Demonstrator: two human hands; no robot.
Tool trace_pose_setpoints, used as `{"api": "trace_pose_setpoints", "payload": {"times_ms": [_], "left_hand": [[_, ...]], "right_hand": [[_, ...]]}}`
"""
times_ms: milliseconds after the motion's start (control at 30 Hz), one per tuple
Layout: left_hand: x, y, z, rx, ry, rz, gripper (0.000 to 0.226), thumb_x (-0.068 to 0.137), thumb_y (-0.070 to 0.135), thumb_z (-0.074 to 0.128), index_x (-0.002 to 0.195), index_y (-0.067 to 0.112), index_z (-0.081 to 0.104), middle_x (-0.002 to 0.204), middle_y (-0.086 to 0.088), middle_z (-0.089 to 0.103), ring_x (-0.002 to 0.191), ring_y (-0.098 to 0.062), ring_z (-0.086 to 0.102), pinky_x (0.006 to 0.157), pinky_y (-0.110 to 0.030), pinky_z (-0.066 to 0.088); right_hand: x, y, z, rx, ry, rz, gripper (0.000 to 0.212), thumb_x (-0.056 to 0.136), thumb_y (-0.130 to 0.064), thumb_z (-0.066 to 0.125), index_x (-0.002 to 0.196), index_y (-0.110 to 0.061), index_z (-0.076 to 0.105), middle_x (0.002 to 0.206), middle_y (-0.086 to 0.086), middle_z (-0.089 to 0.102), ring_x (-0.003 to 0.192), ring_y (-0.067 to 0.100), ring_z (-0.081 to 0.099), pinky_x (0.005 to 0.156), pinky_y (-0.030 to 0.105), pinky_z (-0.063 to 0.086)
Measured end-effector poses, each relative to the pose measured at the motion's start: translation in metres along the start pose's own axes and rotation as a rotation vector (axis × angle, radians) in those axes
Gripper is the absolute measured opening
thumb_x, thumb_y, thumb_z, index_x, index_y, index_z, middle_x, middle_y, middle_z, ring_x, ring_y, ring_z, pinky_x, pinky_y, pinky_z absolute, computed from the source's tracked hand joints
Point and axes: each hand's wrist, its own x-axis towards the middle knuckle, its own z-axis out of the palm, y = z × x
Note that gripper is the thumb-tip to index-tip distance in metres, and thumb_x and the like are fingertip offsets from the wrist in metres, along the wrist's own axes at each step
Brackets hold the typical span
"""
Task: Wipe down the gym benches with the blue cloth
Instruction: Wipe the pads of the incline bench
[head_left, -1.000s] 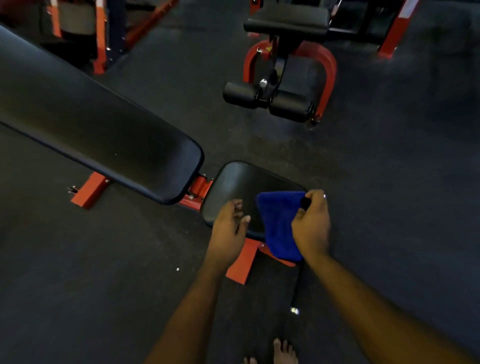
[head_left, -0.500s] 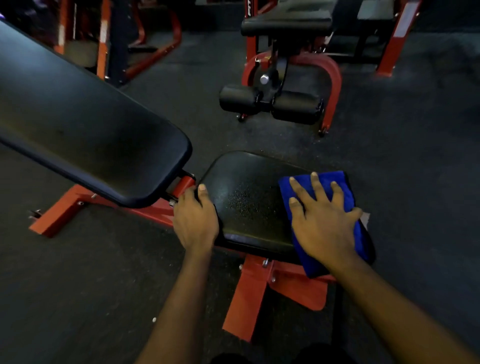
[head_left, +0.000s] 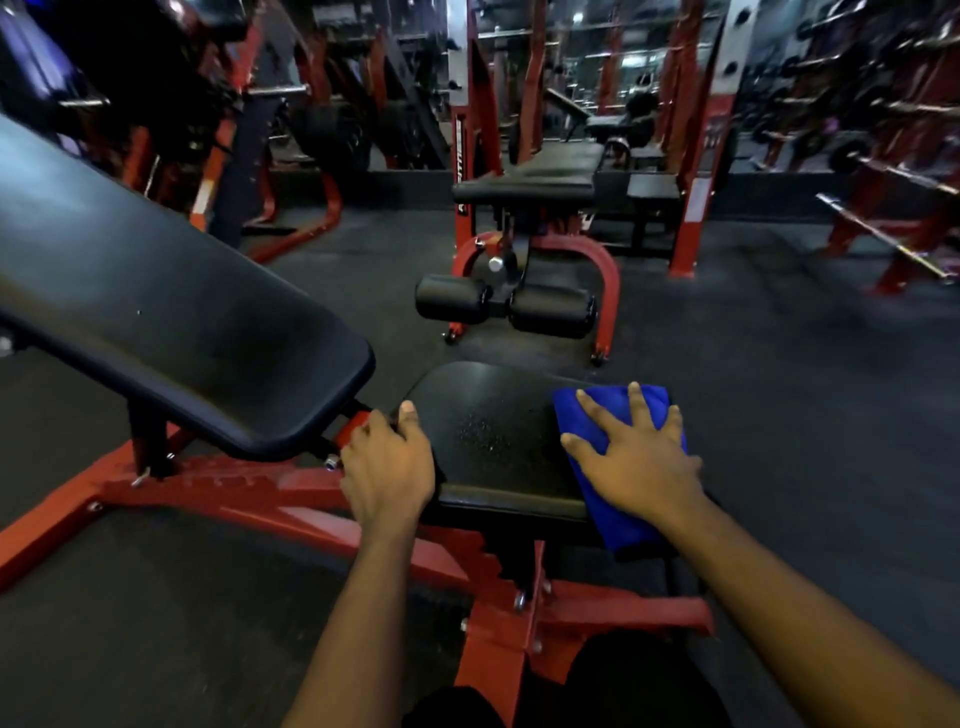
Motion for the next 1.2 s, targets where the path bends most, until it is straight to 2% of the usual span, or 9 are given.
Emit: {"api": "trace_pose_setpoints", "payload": {"times_ms": [100, 200, 400, 500, 633, 833, 933, 1067, 1200], "left_hand": [[-0.003, -0.005, 0.004, -0.002, 0.003, -0.014, 0.052, 0.1, 0.055, 0.026, 0.116, 0.013, 0.052, 0.123, -0.02, 0.059, 0.113, -0.042, 0.052, 0.087, -0.047, 0.041], [-0.003, -0.01, 0.006, -0.011, 0.002, -0.001, 0.051, 0.1, 0.055, 0.026, 0.112, 0.012, 0.051, 0.119, -0.02, 0.06, 0.11, -0.042, 0.054, 0.082, -0.046, 0.04], [0.002, -0.01, 0.011, -0.018, 0.042, -0.001, 0.051, 0.1, 0.053, 0.025, 0.114, 0.011, 0.052, 0.118, -0.02, 0.061, 0.111, -0.041, 0.054, 0.082, -0.047, 0.042], [0.002, -0.011, 0.013, -0.027, 0.05, 0.007, 0.052, 0.1, 0.052, 0.025, 0.114, 0.011, 0.053, 0.115, -0.021, 0.062, 0.11, -0.042, 0.055, 0.083, -0.049, 0.043], [0.0, -0.014, 0.012, -0.056, 0.057, 0.011, 0.054, 0.1, 0.053, 0.025, 0.114, 0.01, 0.054, 0.113, -0.021, 0.063, 0.108, -0.042, 0.055, 0.085, -0.05, 0.043], [0.001, -0.015, 0.014, -0.052, 0.076, 0.017, 0.057, 0.098, 0.056, 0.026, 0.115, 0.011, 0.055, 0.111, -0.02, 0.065, 0.107, -0.042, 0.057, 0.085, -0.05, 0.046], [0.0, -0.014, 0.013, -0.041, 0.073, 0.001, 0.057, 0.097, 0.057, 0.027, 0.115, 0.011, 0.056, 0.11, -0.02, 0.065, 0.107, -0.042, 0.057, 0.084, -0.05, 0.046], [0.0, -0.011, 0.012, -0.041, 0.086, -0.01, 0.057, 0.097, 0.057, 0.027, 0.114, 0.012, 0.057, 0.108, -0.019, 0.066, 0.105, -0.04, 0.058, 0.084, -0.049, 0.048], [0.0, -0.012, 0.015, -0.053, 0.11, 0.005, 0.054, 0.098, 0.055, 0.03, 0.111, 0.011, 0.059, 0.106, -0.019, 0.066, 0.104, -0.041, 0.058, 0.082, -0.048, 0.046]], "right_hand": [[0.031, -0.004, -0.004, -0.001, 0.007, 0.033, 0.055, 0.095, -0.066, 0.028, 0.147, -0.061, 0.011, 0.165, -0.007, -0.003, 0.147, 0.041, 0.002, 0.107, 0.068, 0.021], [0.045, -0.002, -0.004, 0.025, -0.012, 0.058, 0.053, 0.098, -0.06, 0.026, 0.149, -0.057, 0.012, 0.165, -0.007, 0.003, 0.148, 0.037, 0.007, 0.11, 0.065, 0.021], [-0.008, 0.024, 0.029, 0.158, 0.171, 0.034, 0.058, 0.094, -0.059, 0.021, 0.151, -0.049, 0.016, 0.165, -0.004, 0.003, 0.15, 0.033, 0.008, 0.115, 0.057, 0.025], [0.024, 0.02, 0.017, 0.152, 0.087, 0.071, 0.061, 0.091, -0.061, 0.02, 0.151, -0.05, 0.013, 0.165, -0.005, 0.0, 0.15, 0.034, 0.006, 0.116, 0.058, 0.022], [0.067, 0.024, 0.009, 0.078, 0.025, 0.071, 0.079, 0.074, -0.067, 0.012, 0.151, -0.05, 0.006, 0.166, -0.004, 0.003, 0.151, 0.029, 0.006, 0.117, 0.057, 0.02], [0.062, 0.025, 0.011, 0.043, 0.024, 0.033, 0.064, 0.093, -0.06, 0.018, 0.154, -0.044, 0.006, 0.165, -0.001, -0.001, 0.152, 0.03, 0.002, 0.119, 0.056, 0.015], [0.052, 0.021, 0.01, 0.043, 0.018, 0.027, 0.065, 0.092, -0.06, 0.018, 0.154, -0.044, 0.007, 0.165, -0.002, -0.002, 0.152, 0.03, -0.001, 0.12, 0.056, 0.012], [0.017, 0.011, 0.005, 0.015, 0.025, -0.025, 0.055, 0.102, -0.052, 0.024, 0.154, -0.046, 0.008, 0.165, -0.008, -0.005, 0.151, 0.031, -0.007, 0.119, 0.058, 0.006], [0.008, 0.015, 0.01, 0.01, 0.057, -0.081, 0.054, 0.102, -0.054, 0.025, 0.153, -0.049, 0.009, 0.165, -0.011, -0.003, 0.151, 0.029, -0.007, 0.119, 0.059, 0.008]]}}
